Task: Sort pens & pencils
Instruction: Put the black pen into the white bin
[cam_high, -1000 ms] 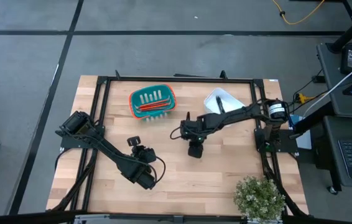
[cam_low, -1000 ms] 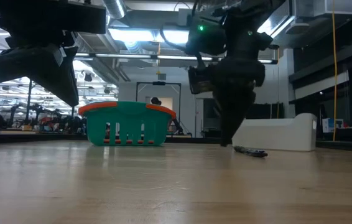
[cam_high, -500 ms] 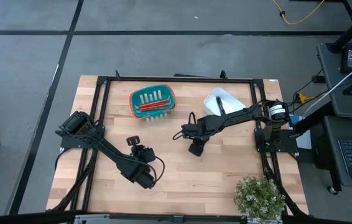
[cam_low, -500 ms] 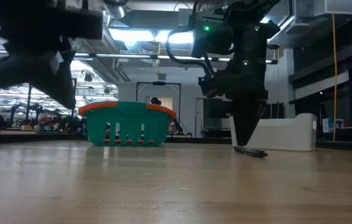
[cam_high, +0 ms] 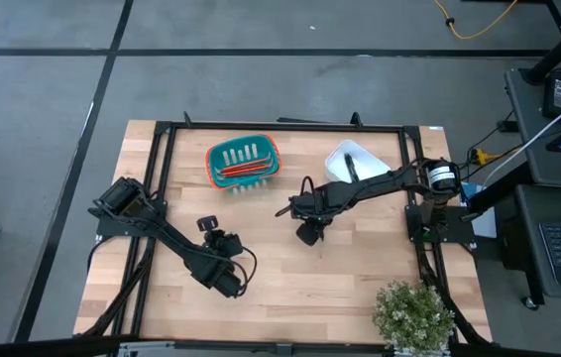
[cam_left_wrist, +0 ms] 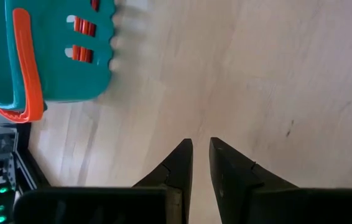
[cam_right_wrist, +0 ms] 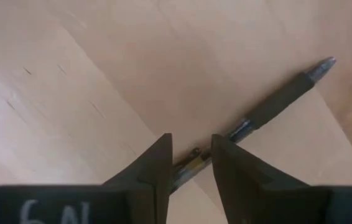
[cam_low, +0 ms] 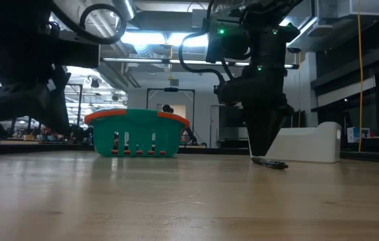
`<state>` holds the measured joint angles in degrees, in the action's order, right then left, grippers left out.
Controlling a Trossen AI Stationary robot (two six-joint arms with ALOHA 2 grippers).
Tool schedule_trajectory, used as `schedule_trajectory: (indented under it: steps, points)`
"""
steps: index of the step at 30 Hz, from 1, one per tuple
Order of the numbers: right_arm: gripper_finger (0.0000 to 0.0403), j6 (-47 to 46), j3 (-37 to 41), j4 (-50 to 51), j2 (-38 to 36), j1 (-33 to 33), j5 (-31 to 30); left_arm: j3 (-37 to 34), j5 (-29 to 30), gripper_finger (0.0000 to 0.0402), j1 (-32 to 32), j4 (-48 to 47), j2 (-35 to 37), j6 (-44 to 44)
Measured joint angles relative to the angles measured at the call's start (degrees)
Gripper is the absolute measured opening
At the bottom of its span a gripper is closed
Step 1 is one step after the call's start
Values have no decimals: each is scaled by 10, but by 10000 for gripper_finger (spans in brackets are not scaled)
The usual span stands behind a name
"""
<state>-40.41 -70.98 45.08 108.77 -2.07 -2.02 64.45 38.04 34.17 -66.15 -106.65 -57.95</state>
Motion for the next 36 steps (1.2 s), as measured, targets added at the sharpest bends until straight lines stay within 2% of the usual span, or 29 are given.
schedule_trajectory:
  steps: [5,12,20,36]
  points:
    - [113,-30,0,5,0,3,0,0,2,50,3,-1,0,0]
    - [113,-56,0,62,0,14,0,0,4,50,12,-1,0,0]
    - [113,-44,0,14,0,15,1,0,4,50,13,-1,0,0]
    - [113,-45,0,16,0,25,0,0,4,50,13,-1,0,1]
